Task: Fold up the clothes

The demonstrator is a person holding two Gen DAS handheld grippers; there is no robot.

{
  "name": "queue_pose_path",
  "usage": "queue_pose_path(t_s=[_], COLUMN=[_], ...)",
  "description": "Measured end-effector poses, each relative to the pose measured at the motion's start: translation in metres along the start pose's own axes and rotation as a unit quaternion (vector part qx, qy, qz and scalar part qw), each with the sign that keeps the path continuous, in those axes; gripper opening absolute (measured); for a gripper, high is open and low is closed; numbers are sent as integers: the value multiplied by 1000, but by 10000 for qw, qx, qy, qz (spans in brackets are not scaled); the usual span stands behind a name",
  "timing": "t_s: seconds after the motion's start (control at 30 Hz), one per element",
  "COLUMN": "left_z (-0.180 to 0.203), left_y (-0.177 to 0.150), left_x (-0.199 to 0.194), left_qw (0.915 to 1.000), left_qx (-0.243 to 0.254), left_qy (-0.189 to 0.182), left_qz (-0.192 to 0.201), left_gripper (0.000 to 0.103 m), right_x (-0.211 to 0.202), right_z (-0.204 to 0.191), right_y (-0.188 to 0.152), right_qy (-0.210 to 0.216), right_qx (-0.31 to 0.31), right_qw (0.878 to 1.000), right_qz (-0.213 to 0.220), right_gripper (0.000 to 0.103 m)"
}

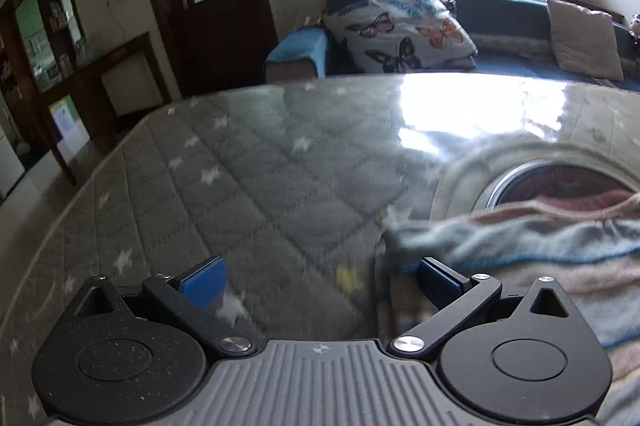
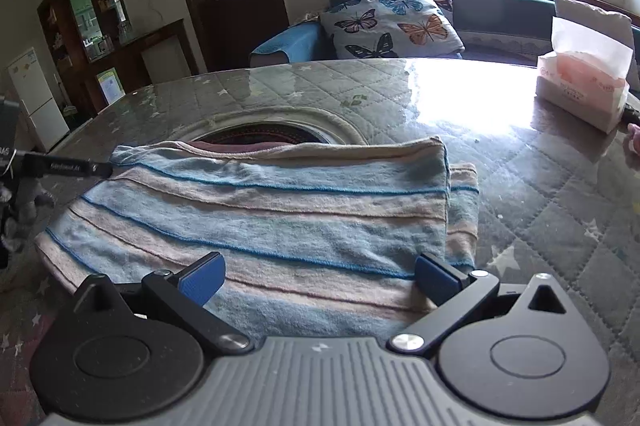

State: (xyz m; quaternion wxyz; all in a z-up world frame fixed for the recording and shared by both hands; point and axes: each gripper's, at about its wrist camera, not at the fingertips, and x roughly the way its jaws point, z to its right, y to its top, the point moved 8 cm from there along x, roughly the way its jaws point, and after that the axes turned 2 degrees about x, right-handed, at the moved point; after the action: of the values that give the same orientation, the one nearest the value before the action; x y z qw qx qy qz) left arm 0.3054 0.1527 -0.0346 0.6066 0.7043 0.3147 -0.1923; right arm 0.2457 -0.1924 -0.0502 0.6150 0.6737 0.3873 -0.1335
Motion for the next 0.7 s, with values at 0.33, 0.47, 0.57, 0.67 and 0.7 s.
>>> queue_pose_path(t_s=[0.33, 0.47, 0.57, 0.67, 0.7], left_z=[6, 8, 8, 7, 6], left_y=[0, 3, 4, 4, 4], left_x=[22, 22, 23, 23, 23], left_qw=[9998, 9997, 9998, 9998, 9998], left_qx=[149, 192, 173, 133, 120], left_qy=[113, 127, 118, 94, 86], left_qz=[-101, -61, -74, -98, -105], left_gripper=[103, 103, 103, 103, 103], right_x=[23, 27, 42, 58, 59], right_z=[10, 9, 13, 29, 31], right_y=[23, 35, 45, 47, 47], right_qy=[51, 82, 96, -53, -53], right_qx=[-80, -220, -238, -97, -62], right_qw=[10000, 9997, 9997, 9999, 9999], right_qz=[-10, 59, 8, -111, -104], right_gripper=[102, 103, 103, 103, 103])
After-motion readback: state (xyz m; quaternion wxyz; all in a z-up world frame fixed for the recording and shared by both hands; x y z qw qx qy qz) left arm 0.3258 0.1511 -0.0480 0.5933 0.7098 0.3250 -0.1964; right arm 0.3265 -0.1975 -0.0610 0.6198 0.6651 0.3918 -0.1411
